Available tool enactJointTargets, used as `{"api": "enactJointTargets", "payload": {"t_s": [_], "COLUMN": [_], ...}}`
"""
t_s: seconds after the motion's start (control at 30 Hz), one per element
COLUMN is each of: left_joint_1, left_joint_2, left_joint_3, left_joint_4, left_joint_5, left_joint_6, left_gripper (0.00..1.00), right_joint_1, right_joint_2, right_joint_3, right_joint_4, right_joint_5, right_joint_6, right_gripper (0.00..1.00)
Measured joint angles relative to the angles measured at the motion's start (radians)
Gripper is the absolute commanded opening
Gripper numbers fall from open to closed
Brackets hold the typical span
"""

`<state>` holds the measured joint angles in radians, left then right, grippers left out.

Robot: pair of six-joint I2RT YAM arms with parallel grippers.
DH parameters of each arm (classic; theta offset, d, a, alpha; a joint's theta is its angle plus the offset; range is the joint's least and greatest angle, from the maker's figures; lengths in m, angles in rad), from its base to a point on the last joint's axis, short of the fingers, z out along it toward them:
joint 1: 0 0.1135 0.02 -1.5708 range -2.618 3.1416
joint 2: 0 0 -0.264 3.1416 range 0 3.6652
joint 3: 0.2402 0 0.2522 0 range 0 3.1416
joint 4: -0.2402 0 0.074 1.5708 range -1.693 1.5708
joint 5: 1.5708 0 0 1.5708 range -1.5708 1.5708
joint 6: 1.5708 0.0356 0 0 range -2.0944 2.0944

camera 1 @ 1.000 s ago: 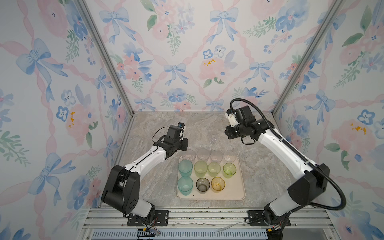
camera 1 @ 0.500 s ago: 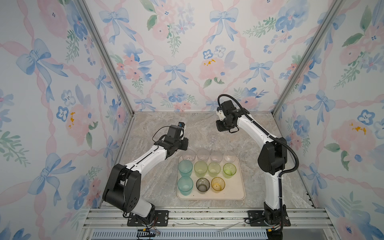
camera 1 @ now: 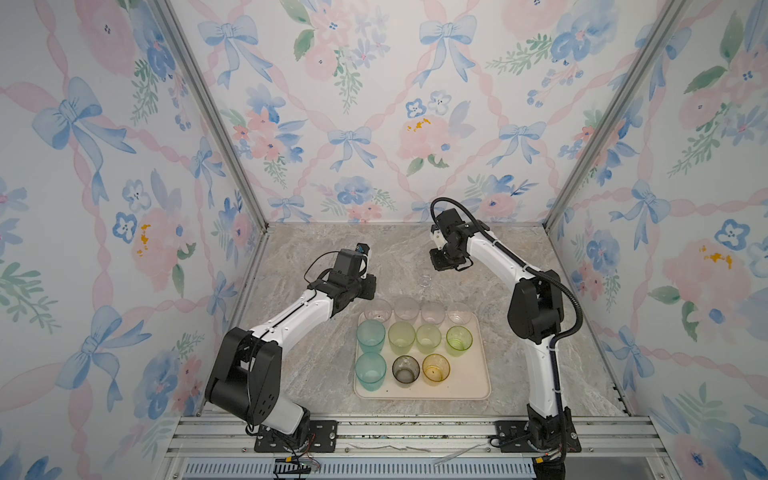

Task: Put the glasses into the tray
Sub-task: 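Lower the right gripper onto the clear stemmed glass rim and close, then lift the clear stemmed glass and carry it to the tray's near corner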

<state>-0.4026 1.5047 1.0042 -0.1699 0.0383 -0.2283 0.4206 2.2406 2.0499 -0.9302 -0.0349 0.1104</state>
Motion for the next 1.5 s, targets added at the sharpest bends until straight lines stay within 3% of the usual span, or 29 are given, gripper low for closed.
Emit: {"api": "enactJointTargets", "payload": {"t_s": [0.27,1.13,1.3,1.5], "left_joint_1": [0.016,0.043,0.045,0.060], "left_joint_2": [0.000,0.000,-0.005,-0.037], "left_joint_3": [0.000,-0.026,-0.036,-0.068], "left_joint_4": [0.000,0.000,0.000,0.005], "left_joint_5": [0.000,0.000,0.000,-0.006], "left_joint_6": [0.006,0.010,0.010,0.010], "left_gripper": [0.29,0.29,0.29,0.29], "right_joint_1": [0.002,0.021,0.021,0.012], "right_joint_2": [0.039,0.104,0.042,-0.132], "right_joint_3": [0.039,0.117,0.013,-0.198], "right_joint_4": [-0.009,-0.047,0.026,0.131], "right_joint_5": [-0.006,0.019,0.034,0.051], "right_joint_6": [0.000,-0.010,-0.007,0.002], "right_gripper": [0.23,0.02,0.01,0.01]}}
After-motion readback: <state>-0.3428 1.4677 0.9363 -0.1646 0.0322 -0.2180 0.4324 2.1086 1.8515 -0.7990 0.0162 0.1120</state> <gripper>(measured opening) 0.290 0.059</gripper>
